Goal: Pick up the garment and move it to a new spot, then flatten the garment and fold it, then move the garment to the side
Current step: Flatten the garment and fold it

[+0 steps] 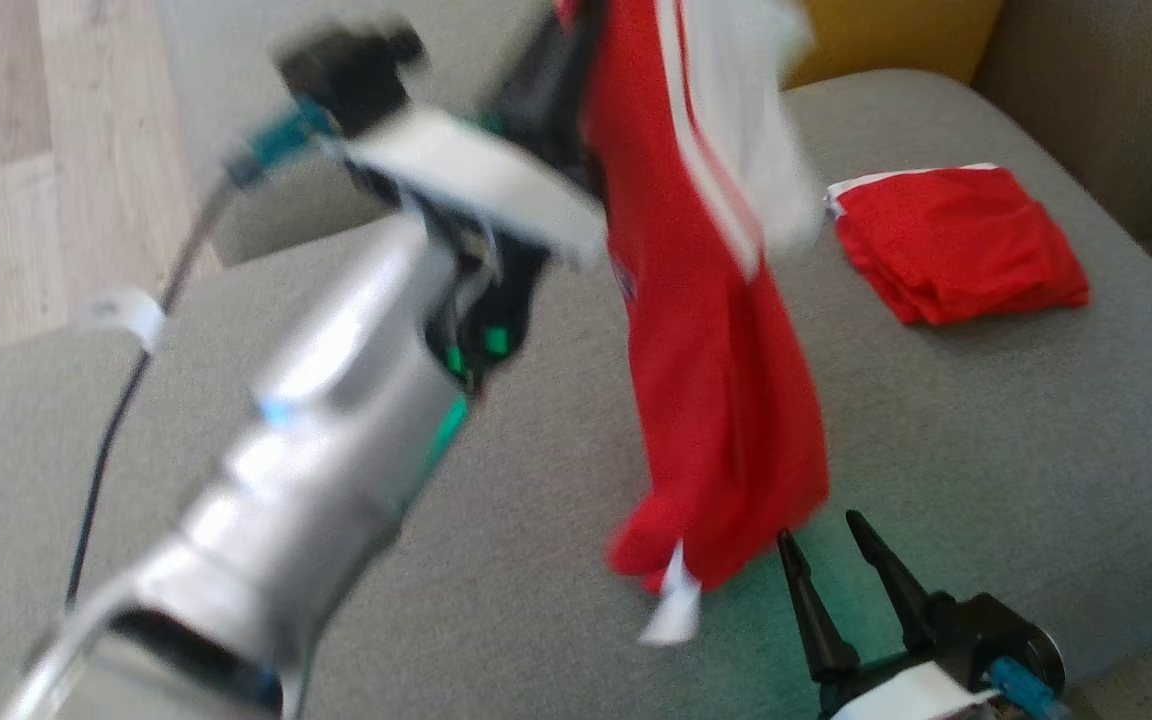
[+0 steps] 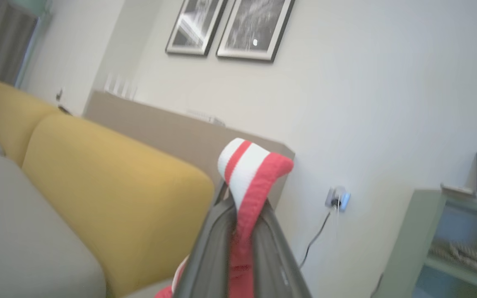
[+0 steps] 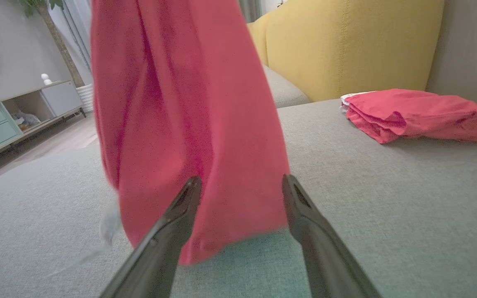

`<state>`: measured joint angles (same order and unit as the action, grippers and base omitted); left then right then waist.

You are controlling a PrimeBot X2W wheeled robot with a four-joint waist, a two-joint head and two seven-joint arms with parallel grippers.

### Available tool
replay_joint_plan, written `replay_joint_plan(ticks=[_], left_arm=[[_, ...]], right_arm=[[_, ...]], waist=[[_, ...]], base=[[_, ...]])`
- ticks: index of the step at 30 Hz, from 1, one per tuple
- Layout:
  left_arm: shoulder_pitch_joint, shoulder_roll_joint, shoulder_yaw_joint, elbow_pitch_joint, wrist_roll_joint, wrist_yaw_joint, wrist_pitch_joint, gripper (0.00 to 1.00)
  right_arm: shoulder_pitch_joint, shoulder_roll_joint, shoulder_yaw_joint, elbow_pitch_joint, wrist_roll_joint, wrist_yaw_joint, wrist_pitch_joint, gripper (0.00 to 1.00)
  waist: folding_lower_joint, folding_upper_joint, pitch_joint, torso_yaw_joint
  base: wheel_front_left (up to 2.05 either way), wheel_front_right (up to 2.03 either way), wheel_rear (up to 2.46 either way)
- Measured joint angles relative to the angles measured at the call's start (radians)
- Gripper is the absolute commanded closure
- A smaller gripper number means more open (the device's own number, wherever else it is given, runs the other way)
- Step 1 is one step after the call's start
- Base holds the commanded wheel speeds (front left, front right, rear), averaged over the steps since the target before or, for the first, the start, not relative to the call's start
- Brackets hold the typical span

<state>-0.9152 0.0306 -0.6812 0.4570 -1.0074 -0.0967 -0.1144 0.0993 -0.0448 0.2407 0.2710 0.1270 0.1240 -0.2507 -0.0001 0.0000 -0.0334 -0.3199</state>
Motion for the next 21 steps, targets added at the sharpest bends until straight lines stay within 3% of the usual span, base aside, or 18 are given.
replay_joint_plan(ticks=[5, 10, 14, 21], left_arm=[[-0.202, -0.006, 0.011, 0.097, -0.066, 0.090, -0.130, 1.00], [-0.248, -0.023, 0.142, 0.139, -0.055, 0.159, -0.143, 1.00], [-0.042, -0.011, 0.259, 0.172, 0.044, 0.187, -0.143, 1.00], [0.551, 0.022, 0.518, 0.136, 0.193, 0.203, -0.142, 1.00]], right_arm=[[0.039, 0.000, -0.009, -0.002, 0.011, 0.000, 0.000, 0.00], [0.060, -0.001, -0.021, -0.006, 0.015, 0.000, 0.000, 0.00], [0.059, -0.001, -0.025, -0.016, 0.015, 0.000, 0.000, 0.00], [0.059, -0.001, -0.054, -0.029, 0.015, 0.000, 0.000, 0.00]], waist=[[0.0000, 0.0000, -0.035, -0.014], [0.0000, 0.0000, -0.034, 0.036], [0.0001, 0.0000, -0.029, 0.097], [0.0001, 0.0000, -0.018, 0.210]], base=[[0.00, 0.00, 0.00], [0.00, 0.00, 0.00], [0.00, 0.00, 0.00], [0.00, 0.00, 0.00]])
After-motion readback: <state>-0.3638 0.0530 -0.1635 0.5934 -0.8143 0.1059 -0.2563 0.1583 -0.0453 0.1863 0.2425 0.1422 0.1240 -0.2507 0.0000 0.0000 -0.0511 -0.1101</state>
